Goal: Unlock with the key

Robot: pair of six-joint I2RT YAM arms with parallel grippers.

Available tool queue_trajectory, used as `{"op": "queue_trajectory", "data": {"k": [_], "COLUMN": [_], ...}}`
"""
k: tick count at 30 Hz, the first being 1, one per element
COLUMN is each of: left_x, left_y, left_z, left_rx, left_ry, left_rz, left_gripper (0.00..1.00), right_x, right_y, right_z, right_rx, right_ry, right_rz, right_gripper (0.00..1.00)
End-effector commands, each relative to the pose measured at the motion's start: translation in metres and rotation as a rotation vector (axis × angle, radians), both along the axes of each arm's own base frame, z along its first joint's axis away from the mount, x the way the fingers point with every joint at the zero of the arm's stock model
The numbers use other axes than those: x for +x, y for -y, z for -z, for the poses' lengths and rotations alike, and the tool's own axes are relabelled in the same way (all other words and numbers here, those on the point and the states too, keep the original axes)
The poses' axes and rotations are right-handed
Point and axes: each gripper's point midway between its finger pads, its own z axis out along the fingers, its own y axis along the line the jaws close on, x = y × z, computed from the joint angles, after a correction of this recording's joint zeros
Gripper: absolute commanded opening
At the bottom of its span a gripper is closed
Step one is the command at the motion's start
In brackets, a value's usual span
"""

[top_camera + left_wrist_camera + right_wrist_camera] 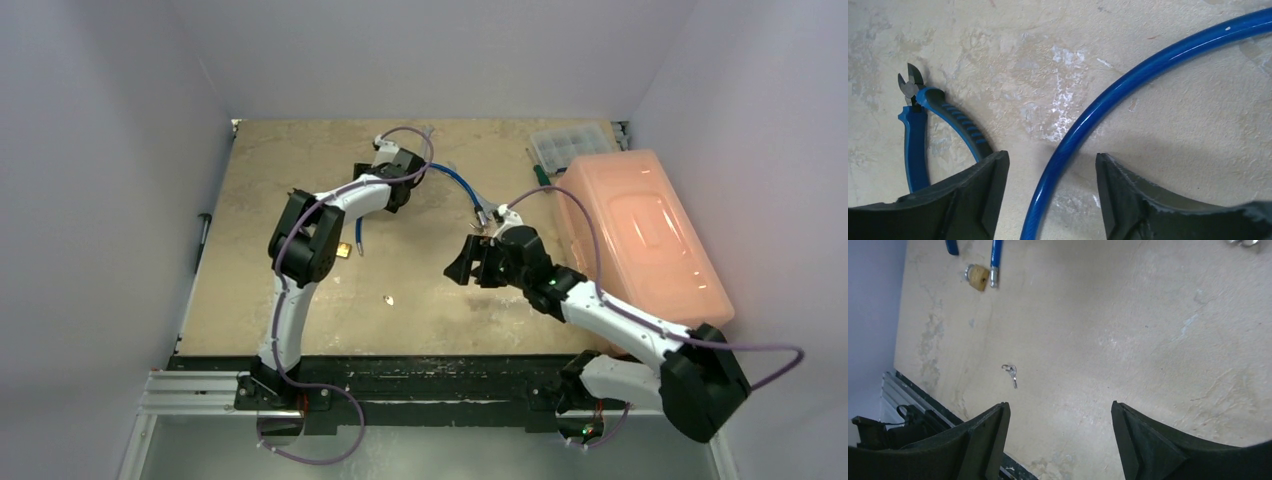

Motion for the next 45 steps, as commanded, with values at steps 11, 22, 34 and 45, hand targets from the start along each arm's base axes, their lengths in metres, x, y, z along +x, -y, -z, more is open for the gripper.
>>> {"op": "queue_trajectory", "data": {"k": [11, 22, 34, 45], "left_x": [-0.029, -0.137, -0.208, -0.24], "left_y": [-0.013, -0.052, -0.1, -0.154], "left_z": [-0.115, -0.179, -0.195, -0.242], "left_rx": [-0.202, -0.322, -0.3, -0.269], "left_ry": [0.186, 0.188, 0.376, 0.604], "left_rz": [-0.027, 0.01, 0.064, -0.171], "left_gripper": [0.88, 0.94, 0.98, 0.99], "right_x": [-0.011, -0.029, -0.038, 0.006], "right_y": [0.051, 0.033, -0.086, -0.196], "right_z": [-0.063, -0.107, -0.115, -0.091], "right_rx": [-0.069, -0.04, -0.147, -0.271], "right_ry": [0.154, 0.302, 0.42, 0.473], "right_rz": [0.115, -0.11, -0.467, -0.63], "right_gripper": [0.83, 0.89, 0.99, 0.98]}}
